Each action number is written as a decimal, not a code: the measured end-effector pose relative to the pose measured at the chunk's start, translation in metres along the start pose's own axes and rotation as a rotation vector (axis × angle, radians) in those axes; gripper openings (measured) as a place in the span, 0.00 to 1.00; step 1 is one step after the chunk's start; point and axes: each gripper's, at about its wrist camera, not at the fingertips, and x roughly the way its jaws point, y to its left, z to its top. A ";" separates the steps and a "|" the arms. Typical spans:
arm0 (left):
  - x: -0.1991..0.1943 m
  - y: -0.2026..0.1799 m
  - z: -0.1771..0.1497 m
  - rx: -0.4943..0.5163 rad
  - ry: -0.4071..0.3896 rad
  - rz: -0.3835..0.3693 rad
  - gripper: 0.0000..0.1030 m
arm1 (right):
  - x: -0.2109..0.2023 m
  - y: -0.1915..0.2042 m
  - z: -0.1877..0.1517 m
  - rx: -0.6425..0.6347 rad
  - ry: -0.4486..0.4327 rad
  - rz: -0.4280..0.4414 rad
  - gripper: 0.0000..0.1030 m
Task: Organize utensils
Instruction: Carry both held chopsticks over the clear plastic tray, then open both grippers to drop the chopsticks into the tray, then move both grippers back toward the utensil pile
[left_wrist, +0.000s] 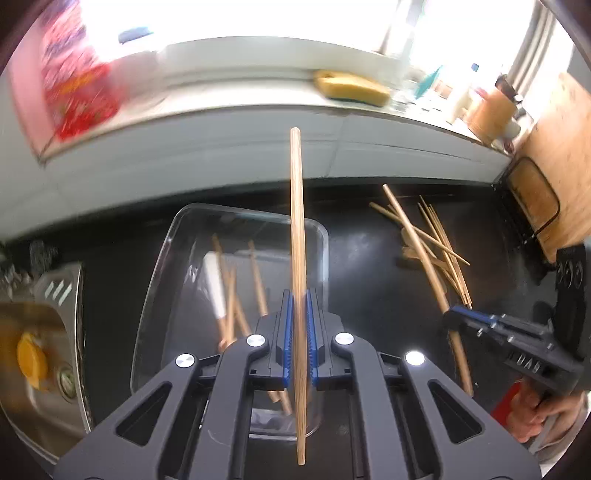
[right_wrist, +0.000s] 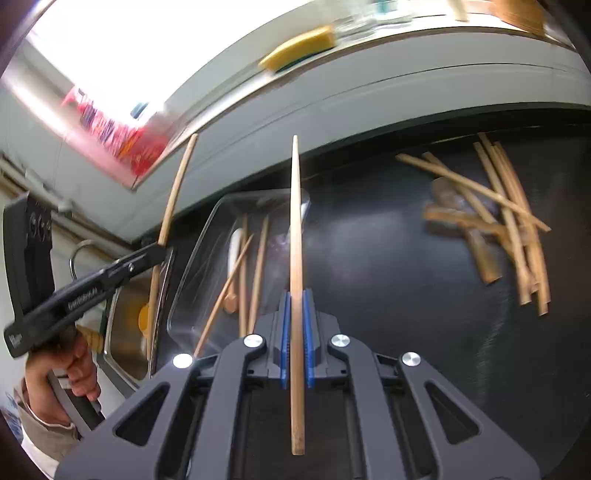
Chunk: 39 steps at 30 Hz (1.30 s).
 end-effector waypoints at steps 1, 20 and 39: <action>0.000 0.012 -0.002 -0.004 0.009 -0.002 0.06 | 0.004 0.009 -0.001 -0.003 0.000 -0.004 0.07; 0.026 0.093 -0.032 0.035 0.126 -0.024 0.06 | 0.059 0.094 -0.002 0.087 0.032 -0.036 0.07; 0.012 0.101 0.012 -0.120 0.050 0.046 0.94 | 0.039 0.073 -0.019 -0.275 -0.087 -0.422 0.93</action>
